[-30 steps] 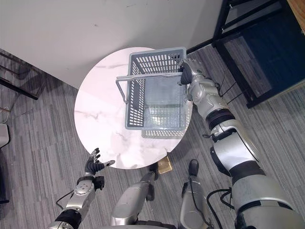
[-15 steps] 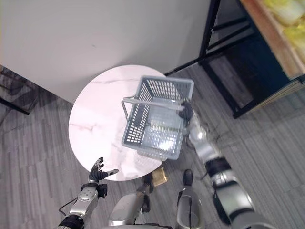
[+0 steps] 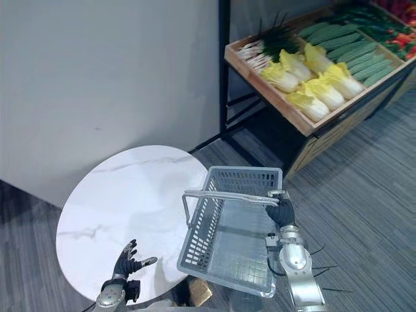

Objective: Pick vegetable in the basket

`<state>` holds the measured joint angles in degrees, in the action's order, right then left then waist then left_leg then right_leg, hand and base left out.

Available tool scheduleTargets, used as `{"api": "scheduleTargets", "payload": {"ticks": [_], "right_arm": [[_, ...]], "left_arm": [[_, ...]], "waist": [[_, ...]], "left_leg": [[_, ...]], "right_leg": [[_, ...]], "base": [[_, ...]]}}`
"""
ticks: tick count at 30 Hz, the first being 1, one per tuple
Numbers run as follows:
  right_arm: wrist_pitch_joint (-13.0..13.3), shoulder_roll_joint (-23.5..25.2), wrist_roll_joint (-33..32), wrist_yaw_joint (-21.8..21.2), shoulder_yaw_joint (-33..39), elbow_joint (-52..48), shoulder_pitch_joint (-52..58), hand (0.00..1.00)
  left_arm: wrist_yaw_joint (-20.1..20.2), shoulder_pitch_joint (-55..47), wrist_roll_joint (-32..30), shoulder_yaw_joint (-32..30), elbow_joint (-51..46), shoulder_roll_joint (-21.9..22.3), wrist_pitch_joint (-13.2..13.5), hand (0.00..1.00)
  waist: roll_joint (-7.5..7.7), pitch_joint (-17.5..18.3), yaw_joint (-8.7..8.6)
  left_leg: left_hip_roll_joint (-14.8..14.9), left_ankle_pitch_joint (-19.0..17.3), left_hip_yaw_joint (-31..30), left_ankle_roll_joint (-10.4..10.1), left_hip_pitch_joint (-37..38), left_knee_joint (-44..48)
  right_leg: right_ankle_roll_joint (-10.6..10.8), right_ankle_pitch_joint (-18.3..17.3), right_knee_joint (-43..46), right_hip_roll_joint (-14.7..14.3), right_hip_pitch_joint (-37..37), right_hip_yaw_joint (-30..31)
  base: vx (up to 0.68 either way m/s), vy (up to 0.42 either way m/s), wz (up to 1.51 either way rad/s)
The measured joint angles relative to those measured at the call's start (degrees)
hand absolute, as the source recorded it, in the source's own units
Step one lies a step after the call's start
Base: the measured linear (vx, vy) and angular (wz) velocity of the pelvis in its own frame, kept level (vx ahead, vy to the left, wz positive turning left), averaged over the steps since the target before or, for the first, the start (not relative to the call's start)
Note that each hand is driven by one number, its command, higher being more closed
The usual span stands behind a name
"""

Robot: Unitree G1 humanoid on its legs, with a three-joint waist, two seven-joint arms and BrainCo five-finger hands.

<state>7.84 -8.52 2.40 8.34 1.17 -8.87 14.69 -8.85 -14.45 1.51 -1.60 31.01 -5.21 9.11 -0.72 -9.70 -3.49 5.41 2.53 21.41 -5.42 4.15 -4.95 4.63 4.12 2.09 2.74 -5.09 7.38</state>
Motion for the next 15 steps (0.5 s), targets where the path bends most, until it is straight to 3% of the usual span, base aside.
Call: {"api": "scheduleTargets", "payload": {"ticks": [2, 3, 4, 5, 6, 7, 8, 10, 12, 14, 15], "right_arm": [[0.6, 2.0, -1.5, 0.0, 0.1, -1.9, 0.5, 1.00], [0.6, 3.1, -2.1, 0.2, 0.4, -2.6, 0.7, 1.00], [0.6, 3.6, -2.5, 0.2, 1.0, -2.7, 0.9, 1.00], [0.7, 3.8, -3.0, 0.5, 1.3, -2.8, 0.6, 1.00], [1.0, 3.7, -3.0, 0.5, 1.4, -3.0, 0.7, 1.00], [1.0, 3.8, -3.0, 0.6, 2.0, -3.5, 1.7, 1.00], [1.0, 3.8, -3.1, 0.6, 2.7, -3.3, 2.7, 1.00], [1.0, 3.7, -3.6, 0.6, 3.3, -2.9, 2.9, 1.00], [1.0, 3.6, -4.1, 1.3, 4.3, -1.1, 1.9, 1.00], [0.9, 3.7, -5.0, 1.9, 5.6, 0.4, 1.4, 1.00], [0.8, 3.6, -5.5, 2.0, 5.9, 1.2, 1.2, 1.00]], "left_arm": [[-0.1, 0.0, 0.0, -1.1, -2.7, -0.3, 0.0, 0.00], [-0.1, 0.7, 0.0, -1.3, -4.8, -0.6, 0.0, 0.00], [-0.1, 1.1, 0.0, -1.3, -6.1, -0.4, 0.0, 0.00], [-0.2, 1.9, 0.0, -1.4, -7.7, 0.1, 0.3, 0.00], [-0.2, 2.4, 0.0, -1.3, -8.1, 0.1, 0.2, 0.00], [-0.1, 2.8, 0.0, -1.3, -8.8, 0.0, 0.2, 0.00], [-0.1, 2.6, 0.1, -1.3, -9.7, 0.0, 0.2, 0.00], [-0.2, 2.5, 0.1, -1.5, -9.9, -0.4, 0.1, 0.00], [-0.2, 2.3, 0.1, -1.6, -10.0, 1.3, 0.0, 0.00], [-0.3, 1.9, 0.7, -1.6, -10.0, 3.2, 0.0, 0.00], [-0.3, 1.9, 1.1, -1.6, -10.0, 3.5, 0.0, 0.00]], "waist": [[1.79, -0.8, 0.98], [2.89, -1.3, 0.99], [2.86, -1.1, 1.03], [1.57, -1.8, 1.35], [1.69, -1.7, 1.12], [1.70, -1.6, 1.14], [3.00, -0.9, 1.42], [4.54, 0.1, 1.38], [2.85, 0.0, 2.63], [2.10, 0.0, 4.52], [1.93, -0.1, 4.36]], "left_leg": [[0.9, -2.2, 2.1, 0.1, -2.5, 4.1], [1.7, -4.0, 2.7, 1.0, -4.3, 7.9], [2.6, -4.4, 3.2, 1.6, -5.6, 9.5], [4.4, -4.7, 3.1, 2.0, -6.6, 10.2], [5.0, -4.6, 3.1, 2.2, -7.2, 10.6], [5.0, -4.4, 2.3, 2.4, -7.4, 11.3], [4.3, -4.1, 1.2, 2.4, -8.2, 12.0], [3.4, -2.5, -0.8, 0.6, -10.7, 13.8], [4.2, -1.0, -1.4, 1.7, -11.6, 12.1], [5.7, 0.7, -0.8, -0.2, -14.9, 13.4], [6.0, 1.2, -0.9, -0.3, -15.9, 13.7]], "right_leg": [[0.6, 0.9, 0.2, -0.2, -1.3, 1.4], [2.2, 1.4, 0.1, -0.2, -1.6, 1.7], [6.8, 0.8, -1.2, -0.1, -1.6, 1.4], [3.8, -2.1, 7.9, -0.4, -4.6, -1.5], [0.9, -5.2, 15.5, -0.2, -5.9, -2.7], [0.0, -11.2, 26.7, 1.7, -6.0, -3.8], [0.9, -14.0, 33.9, 4.4, -4.2, -4.0], [1.9, -15.4, 33.9, 5.0, -2.2, -3.7], [2.7, -15.8, 28.0, 3.9, -1.0, -4.3], [1.6, -17.7, 18.2, 3.0, 1.7, -5.9], [1.3, -17.9, 16.4, 2.8, 1.9, -6.1]], "base": [[-0.07, -0.004, -0.55], [-0.10, -0.029, -0.22], [-0.10, -0.033, -0.18], [-0.08, -0.011, 0.00], [-0.03, -0.032, 0.29], [0.00, -0.090, 0.54], [0.01, -0.138, 0.59], [-0.06, -0.181, 0.52], [-0.09, -0.115, 0.11], [-0.13, -0.150, -0.21], [-0.14, -0.112, -0.03]]}}
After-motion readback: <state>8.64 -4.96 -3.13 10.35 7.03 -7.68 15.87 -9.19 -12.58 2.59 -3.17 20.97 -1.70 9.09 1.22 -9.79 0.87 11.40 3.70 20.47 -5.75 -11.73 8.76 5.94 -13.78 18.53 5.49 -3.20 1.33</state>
